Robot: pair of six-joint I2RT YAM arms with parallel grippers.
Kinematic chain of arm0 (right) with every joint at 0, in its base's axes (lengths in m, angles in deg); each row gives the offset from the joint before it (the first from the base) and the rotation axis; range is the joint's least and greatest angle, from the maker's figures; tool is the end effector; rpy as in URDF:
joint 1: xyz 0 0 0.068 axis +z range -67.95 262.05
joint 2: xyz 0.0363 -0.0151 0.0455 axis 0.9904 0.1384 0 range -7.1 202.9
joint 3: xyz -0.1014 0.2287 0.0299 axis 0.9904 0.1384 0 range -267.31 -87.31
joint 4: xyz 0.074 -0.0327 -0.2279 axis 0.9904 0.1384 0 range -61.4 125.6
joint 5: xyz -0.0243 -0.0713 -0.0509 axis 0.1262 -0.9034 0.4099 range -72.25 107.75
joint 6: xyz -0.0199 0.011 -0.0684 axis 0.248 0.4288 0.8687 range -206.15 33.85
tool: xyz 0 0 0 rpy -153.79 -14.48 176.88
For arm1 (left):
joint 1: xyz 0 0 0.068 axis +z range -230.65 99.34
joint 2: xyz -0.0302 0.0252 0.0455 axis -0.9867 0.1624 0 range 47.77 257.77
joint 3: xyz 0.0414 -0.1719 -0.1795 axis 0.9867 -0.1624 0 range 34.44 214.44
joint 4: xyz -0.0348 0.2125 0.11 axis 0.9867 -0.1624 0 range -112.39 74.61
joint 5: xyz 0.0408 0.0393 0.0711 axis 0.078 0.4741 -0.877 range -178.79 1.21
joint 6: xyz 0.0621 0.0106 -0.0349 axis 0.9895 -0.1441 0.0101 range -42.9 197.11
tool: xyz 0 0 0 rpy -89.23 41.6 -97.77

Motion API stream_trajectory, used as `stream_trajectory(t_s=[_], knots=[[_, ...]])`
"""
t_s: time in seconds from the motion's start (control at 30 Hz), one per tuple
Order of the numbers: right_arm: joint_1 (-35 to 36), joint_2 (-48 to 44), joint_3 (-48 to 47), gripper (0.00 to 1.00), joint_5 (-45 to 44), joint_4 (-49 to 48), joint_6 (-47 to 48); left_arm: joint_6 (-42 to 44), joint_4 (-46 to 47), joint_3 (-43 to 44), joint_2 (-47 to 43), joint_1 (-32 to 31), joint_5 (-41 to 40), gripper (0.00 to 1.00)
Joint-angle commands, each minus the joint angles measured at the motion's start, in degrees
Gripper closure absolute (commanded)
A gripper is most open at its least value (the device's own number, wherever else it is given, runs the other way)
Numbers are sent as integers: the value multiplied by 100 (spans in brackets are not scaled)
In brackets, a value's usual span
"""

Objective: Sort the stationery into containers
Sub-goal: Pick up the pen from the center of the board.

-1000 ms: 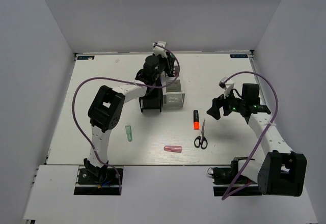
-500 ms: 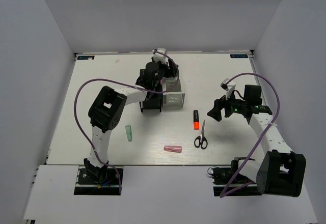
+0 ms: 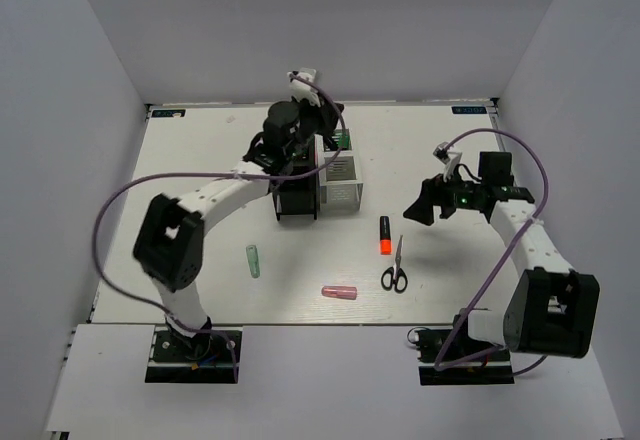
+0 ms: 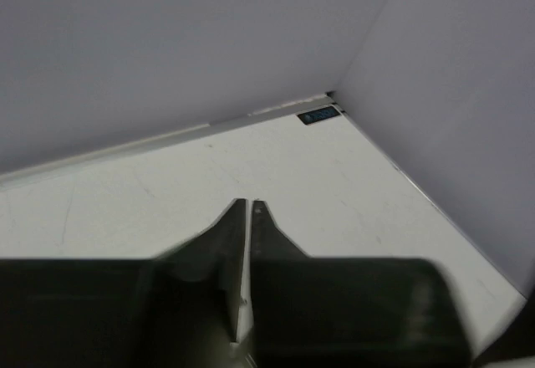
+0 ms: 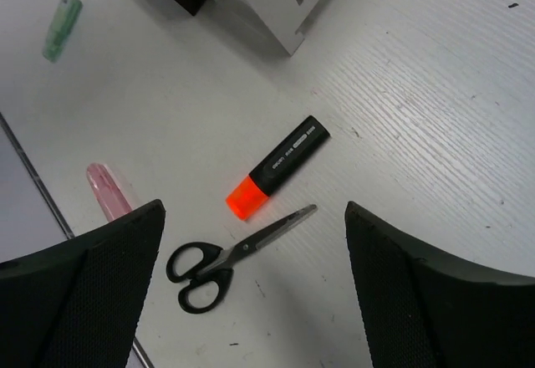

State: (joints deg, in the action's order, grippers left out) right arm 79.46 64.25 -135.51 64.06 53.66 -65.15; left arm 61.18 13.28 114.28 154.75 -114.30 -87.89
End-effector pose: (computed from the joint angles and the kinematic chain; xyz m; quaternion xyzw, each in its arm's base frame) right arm 0.2504 0.0318 0.2244 -0.2759 0.8255 0.2925 0.3961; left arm 0.3748 -0.2505 0.3002 0.1130 0.6884 -0.3053 0.6481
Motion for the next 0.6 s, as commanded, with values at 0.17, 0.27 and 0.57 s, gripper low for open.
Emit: stream_trajectory(t_s=[0.17,0.27,0.57], knots=[[520,801,-901,21,-840,360,-797,72,-5288,-371,-3111,-107,-528,34],[1110,854,-962,61,-1903,281,-1175,115,-6575,-1228,-4182,-98,-1276,23],[2570,1258,-946,47,-4594,70,-2055,-112,-7252,-3798,-7268,43,-2578,8]])
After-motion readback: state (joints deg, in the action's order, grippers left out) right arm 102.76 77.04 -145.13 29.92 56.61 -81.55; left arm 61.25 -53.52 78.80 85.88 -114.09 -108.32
